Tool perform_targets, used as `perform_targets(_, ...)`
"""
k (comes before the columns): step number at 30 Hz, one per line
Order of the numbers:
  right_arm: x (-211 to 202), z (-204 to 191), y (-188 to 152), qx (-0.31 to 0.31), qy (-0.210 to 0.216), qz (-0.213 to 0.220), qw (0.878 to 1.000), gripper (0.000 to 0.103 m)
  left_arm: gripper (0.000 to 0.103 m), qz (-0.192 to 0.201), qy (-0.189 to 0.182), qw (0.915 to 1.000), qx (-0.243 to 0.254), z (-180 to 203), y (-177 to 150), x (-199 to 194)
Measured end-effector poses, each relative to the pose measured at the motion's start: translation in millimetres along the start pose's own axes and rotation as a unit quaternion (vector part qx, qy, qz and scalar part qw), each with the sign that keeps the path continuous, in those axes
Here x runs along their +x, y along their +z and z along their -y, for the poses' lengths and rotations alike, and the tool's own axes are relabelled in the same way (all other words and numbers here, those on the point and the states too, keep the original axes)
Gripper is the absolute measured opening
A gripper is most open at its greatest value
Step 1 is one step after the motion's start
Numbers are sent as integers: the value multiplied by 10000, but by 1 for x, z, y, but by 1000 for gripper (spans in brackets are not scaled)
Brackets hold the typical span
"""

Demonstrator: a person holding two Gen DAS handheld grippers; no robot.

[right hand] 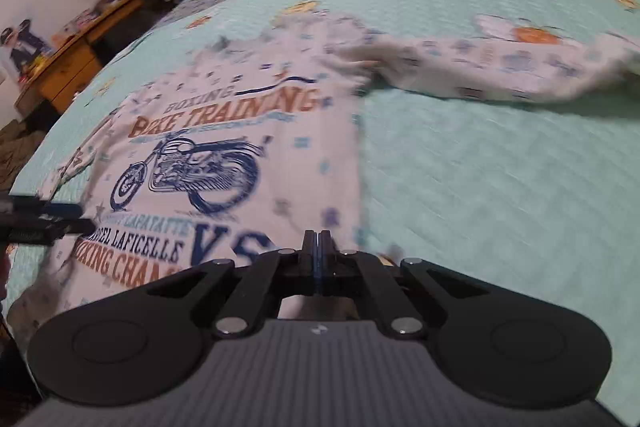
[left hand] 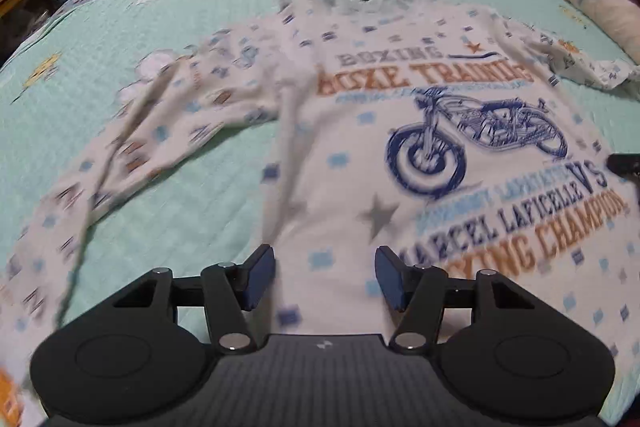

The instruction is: Fold clothes

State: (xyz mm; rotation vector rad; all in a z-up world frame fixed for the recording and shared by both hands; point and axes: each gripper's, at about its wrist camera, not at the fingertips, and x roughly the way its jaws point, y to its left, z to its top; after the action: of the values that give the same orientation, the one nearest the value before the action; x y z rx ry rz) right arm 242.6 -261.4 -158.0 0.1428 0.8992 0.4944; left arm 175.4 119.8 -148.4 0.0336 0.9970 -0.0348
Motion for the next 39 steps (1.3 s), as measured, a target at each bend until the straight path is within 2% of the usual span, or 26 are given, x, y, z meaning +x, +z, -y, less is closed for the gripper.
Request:
perform_targets(2,-8,-12,4,-127,85,68,9999,8,62,120,94,9999,75,10,5,-11)
perform_targets(3,-8,-22,9,-221,223,169,9994,8,62,181,141,9997,113,14,8,-16)
perform_targets(4,-8,-31,14,-273,380,259,9986,8,67,308,57,9994,137,22,16,-21)
perform_targets(5,-6,-37,19,-285,524,323,9977,8,79,435,-30,9989,161,30,24,-27)
perform_targets(6,-2,-43,23,-300,640,367,9968,14,86,517,-81,9985,163,36,30,-29)
perform_targets(7,4,-49,26,-320,674,359,9966,19,97,526,-78,9985,165,43,33,-28)
perform_targets(8,11,-52,28,-337,632,307,9970,25,99,386,-54,9990,228,49,37,-18)
perform_targets(9,19,-51,26,-337,512,184,9979,29,99,243,-29,9993,293,55,40,-7)
perform_targets(11,31,-42,15,-322,239,-120,9991,29,100,-308,202,9991,198,50,27,18)
perform_targets(12,26,-38,8,-341,298,-67,9990,30,103,-559,287,9980,97,44,18,29)
perform_targets(13,19,-35,4,-264,328,-58,9991,31,102,-369,133,9992,-95,36,11,25)
perform_targets(14,11,-32,-1,-169,357,-66,9992,36,102,-375,129,9991,-119,33,9,22)
perform_targets(15,3,-31,-3,-66,382,-100,9992,50,102,-385,128,9991,-141,31,8,18)
perform_targets(17,-8,-35,-1,-14,413,-98,9991,62,98,-404,183,9989,-135,35,12,14)
perform_targets(19,-14,-49,10,-177,408,68,9990,64,95,-340,250,9991,-51,42,21,9)
perform_targets(21,-15,-63,29,-260,416,349,9982,81,97,-122,269,9995,69,50,32,2)
perform_targets(23,-14,-77,46,-356,403,628,9966,89,102,-47,316,9994,149,55,41,6)
perform_targets(25,3,-80,50,-548,274,680,9958,90,102,-106,414,9989,207,58,47,18)
perform_targets(26,19,-77,46,-627,140,387,9972,90,102,-195,408,9989,127,54,43,25)
perform_targets(27,37,-71,39,-639,-61,-135,9978,90,103,-285,401,9988,45,50,39,31)
perform_targets(28,50,-65,30,-704,-207,-476,9962,89,102,-375,394,9985,-38,46,34,38)
perform_targets(30,39,-62,10,-1126,-237,-220,9931,89,102,-292,269,9992,-96,37,27,33)
perform_targets(32,30,-59,6,-1136,-313,-253,9927,87,102,-296,227,9992,-124,33,26,30)
perform_targets(34,24,-58,14,-1039,-243,-175,9941,80,102,-282,288,9991,-91,35,32,28)
perform_targets(37,27,-59,42,-768,22,229,9968,79,102,-155,505,9986,52,43,47,27)
perform_targets(39,43,-57,56,-666,134,326,9972,79,102,9,625,9979,181,50,58,27)
